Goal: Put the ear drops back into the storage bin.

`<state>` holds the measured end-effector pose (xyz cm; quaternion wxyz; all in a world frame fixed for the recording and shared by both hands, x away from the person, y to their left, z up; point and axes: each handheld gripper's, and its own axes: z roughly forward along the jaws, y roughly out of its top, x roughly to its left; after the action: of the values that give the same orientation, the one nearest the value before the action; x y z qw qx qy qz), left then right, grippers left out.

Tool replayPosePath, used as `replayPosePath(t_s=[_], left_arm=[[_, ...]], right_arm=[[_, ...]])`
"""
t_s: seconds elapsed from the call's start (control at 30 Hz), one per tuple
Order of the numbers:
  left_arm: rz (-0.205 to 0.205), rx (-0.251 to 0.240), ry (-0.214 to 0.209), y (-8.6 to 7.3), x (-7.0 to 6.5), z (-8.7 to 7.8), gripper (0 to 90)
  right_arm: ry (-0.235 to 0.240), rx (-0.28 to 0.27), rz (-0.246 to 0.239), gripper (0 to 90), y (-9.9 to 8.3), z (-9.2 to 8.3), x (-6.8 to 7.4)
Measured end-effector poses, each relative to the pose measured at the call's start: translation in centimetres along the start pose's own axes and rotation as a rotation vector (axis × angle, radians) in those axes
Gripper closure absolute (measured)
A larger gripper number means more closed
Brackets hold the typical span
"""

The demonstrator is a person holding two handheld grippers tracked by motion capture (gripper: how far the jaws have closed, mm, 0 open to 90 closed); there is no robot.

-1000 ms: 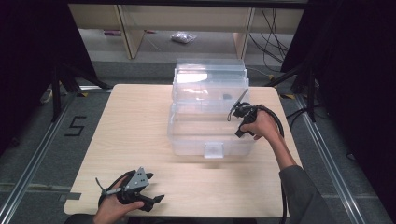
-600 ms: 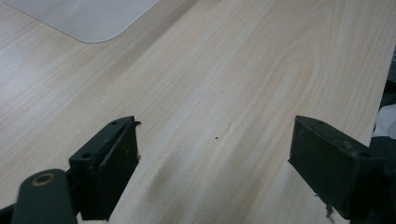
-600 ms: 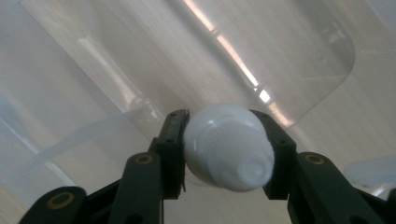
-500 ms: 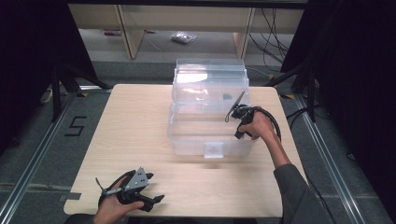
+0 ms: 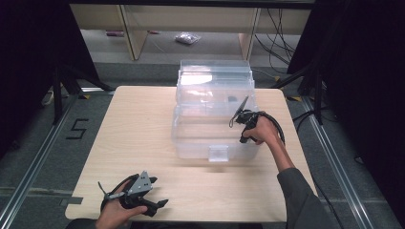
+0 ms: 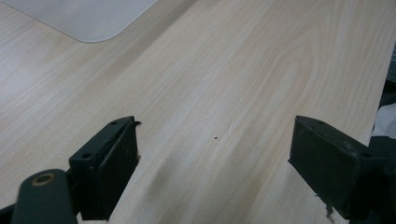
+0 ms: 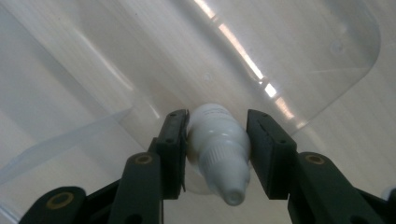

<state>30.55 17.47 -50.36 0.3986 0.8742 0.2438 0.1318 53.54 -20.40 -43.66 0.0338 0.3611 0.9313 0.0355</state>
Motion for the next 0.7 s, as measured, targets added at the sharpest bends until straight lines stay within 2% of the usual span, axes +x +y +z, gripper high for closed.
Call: replayPosePath(t_s=[0.13, 0.17, 0.2, 0.23, 0.27, 0.3, 0.37, 0.43, 0.53, 0.57, 0.6, 0.67, 0.7], left_arm=[[0.001, 0.000, -0.001, 0.0, 0.0, 0.0, 15.0], [0.001, 0.000, -0.001, 0.0, 0.0, 0.0, 15.0], [0.001, 0.000, -0.001, 0.0, 0.0, 0.0, 15.0], [0.012, 0.007, 0.005, 0.0, 0.1, 0.0, 15.0], [0.012, 0.007, 0.005, 0.0, 0.1, 0.0, 15.0], [0.007, 0.003, 0.007, 0.0, 0.1, 0.0, 15.0], [-0.001, -0.001, 0.002, 0.0, 0.0, 0.0, 15.0], [0.007, 0.006, 0.008, 0.0, 0.1, 0.0, 15.0], [0.008, 0.006, 0.008, 0.0, 0.1, 0.0, 15.0], [0.008, 0.006, 0.008, 0.0, 0.1, 0.0, 15.0], [0.008, 0.006, 0.009, 0.0, 0.1, 0.0, 15.0], [0.000, -0.001, 0.001, 0.0, 0.0, 0.0, 15.0], [0.007, 0.004, 0.009, 0.0, 0.1, 0.0, 15.0]], right_arm=[[-0.005, 0.017, 0.018, 59.7, 0.0, -0.1, 0.2], [0.000, 0.023, 0.037, 59.5, 0.0, -0.3, 0.3], [0.000, 0.023, 0.037, 59.5, 0.0, -0.3, 0.3], [0.005, 0.008, 0.018, 58.8, -0.1, -0.2, 0.1], [0.000, 0.022, 0.040, 57.3, 0.0, -0.4, 0.4], [-0.003, -0.002, 0.000, 55.4, -0.1, -0.3, 0.1], [-0.001, -0.002, 0.005, 53.5, -0.1, -0.4, 0.1], [-0.004, -0.013, 0.057, 46.4, -0.2, -1.1, 0.4], [-0.014, -0.030, 0.048, 43.7, -0.3, -1.4, 0.4], [-0.023, -0.060, 0.035, 39.5, -0.4, -1.7, 0.3], [-0.027, -0.060, 0.071, 38.3, -0.4, -2.1, 0.5], [-0.029, -0.065, 0.079, 37.7, -0.5, -2.3, 0.5], [-0.030, -0.102, 0.056, 35.1, -0.7, -2.5, 0.2]])
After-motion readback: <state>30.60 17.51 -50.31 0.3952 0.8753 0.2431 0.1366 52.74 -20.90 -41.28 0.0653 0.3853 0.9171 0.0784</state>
